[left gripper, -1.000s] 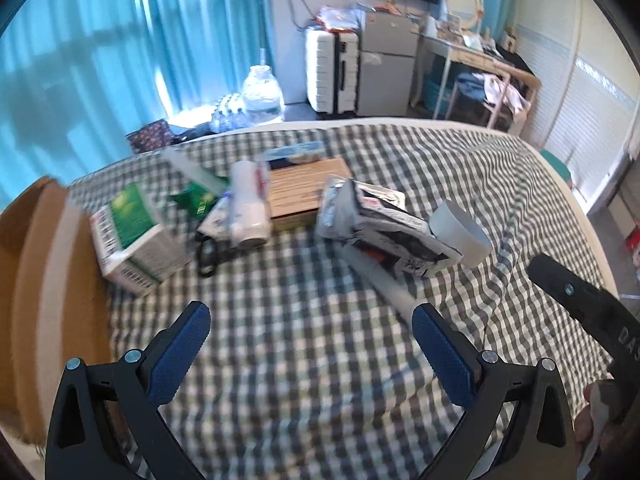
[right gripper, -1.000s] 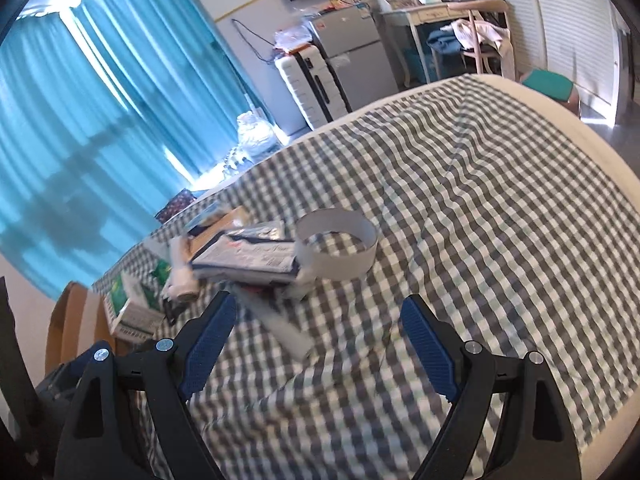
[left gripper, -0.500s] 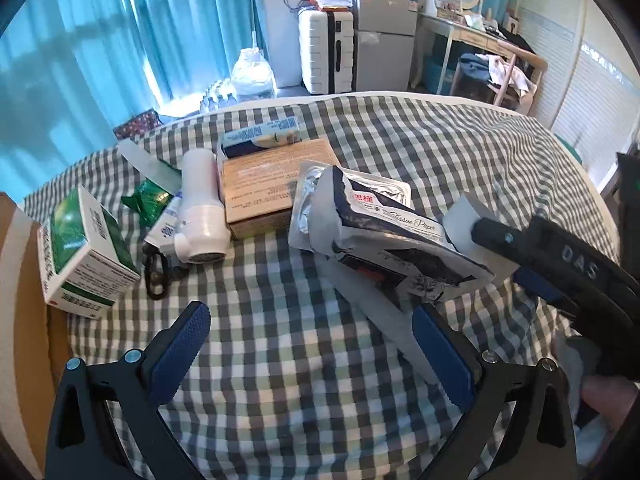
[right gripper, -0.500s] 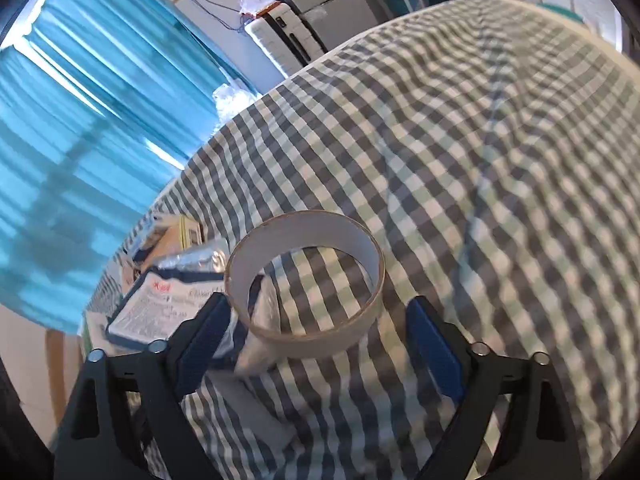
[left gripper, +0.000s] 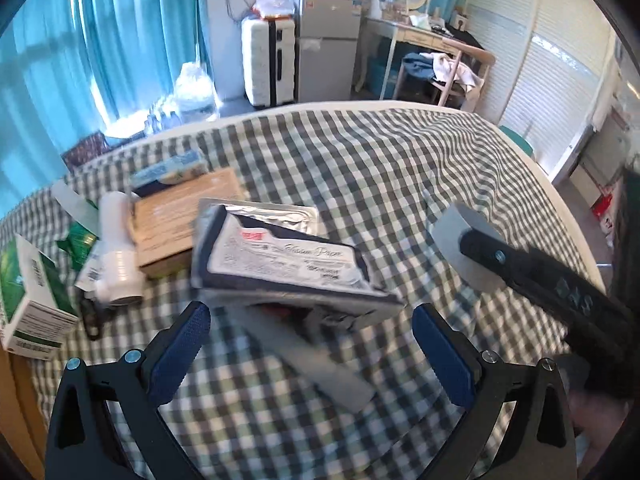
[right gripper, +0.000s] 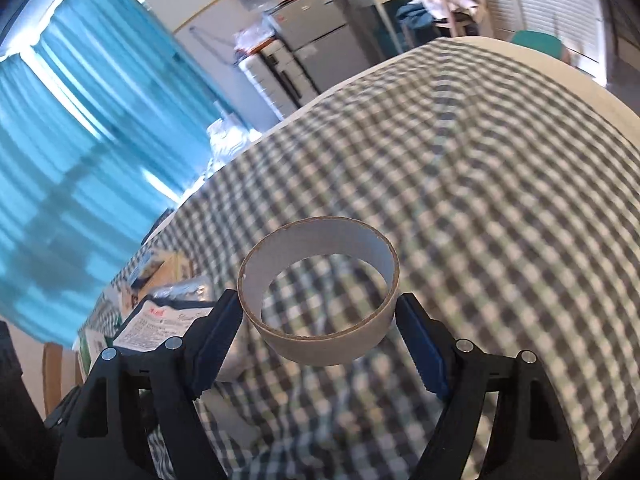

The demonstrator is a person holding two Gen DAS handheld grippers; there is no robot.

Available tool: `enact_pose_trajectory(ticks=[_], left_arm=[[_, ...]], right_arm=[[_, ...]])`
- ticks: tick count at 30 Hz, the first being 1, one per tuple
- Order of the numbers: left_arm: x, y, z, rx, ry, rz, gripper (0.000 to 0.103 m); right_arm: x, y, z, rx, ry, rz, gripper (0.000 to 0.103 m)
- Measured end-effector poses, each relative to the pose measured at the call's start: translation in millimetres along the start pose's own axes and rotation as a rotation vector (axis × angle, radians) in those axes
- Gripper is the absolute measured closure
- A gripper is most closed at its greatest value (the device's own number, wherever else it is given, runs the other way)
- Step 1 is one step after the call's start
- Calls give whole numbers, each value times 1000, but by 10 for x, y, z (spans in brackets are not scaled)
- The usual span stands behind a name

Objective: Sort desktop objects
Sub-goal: 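Grasp the tissue-paper pack with the left tool while the right tool holds the tape roll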

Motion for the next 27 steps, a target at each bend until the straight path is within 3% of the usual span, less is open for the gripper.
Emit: enact_pose_trajectory(ticks=[3, 6, 7, 8, 10, 11, 15, 22, 27], left_arm=[[24, 85, 98, 19, -3, -104, 0], [134, 102, 233, 41, 75, -164, 0], [178, 93, 287, 56, 103, -183, 9], [211, 79, 330, 64, 109, -200, 39], [198, 36, 406, 85, 47, -202, 80], [153, 12, 429, 98, 10, -179, 84], [127, -3, 309, 77, -20, -135, 88], [347, 8, -199, 11, 1, -138, 89], [612, -41, -668, -58, 122, -88, 89]], right_arm=[[-59, 14, 0, 9, -6, 13, 24], [-58, 31, -11, 11, -12, -5, 24], [-37, 31, 2, 12, -14, -16, 24], [-2, 30, 29, 13, -15, -25, 24], [58, 22, 60, 14, -16, -42, 24], [80, 16, 73, 17, -12, -48, 24], [142, 1, 50, 16, -18, -92, 24], [390, -84, -256, -26, -37, -204, 24], [684, -138, -606, -66, -27, -281, 24]])
Point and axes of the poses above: each gripper's, at about its wrist camera, not at the fingertips, and z roughly the way its jaws point, x to its left, y to its top, the point moved 8 cm from there along z, roughly the way its jaws point, and after that the axes turned 1 degree about -z, right-handed, at the moved point
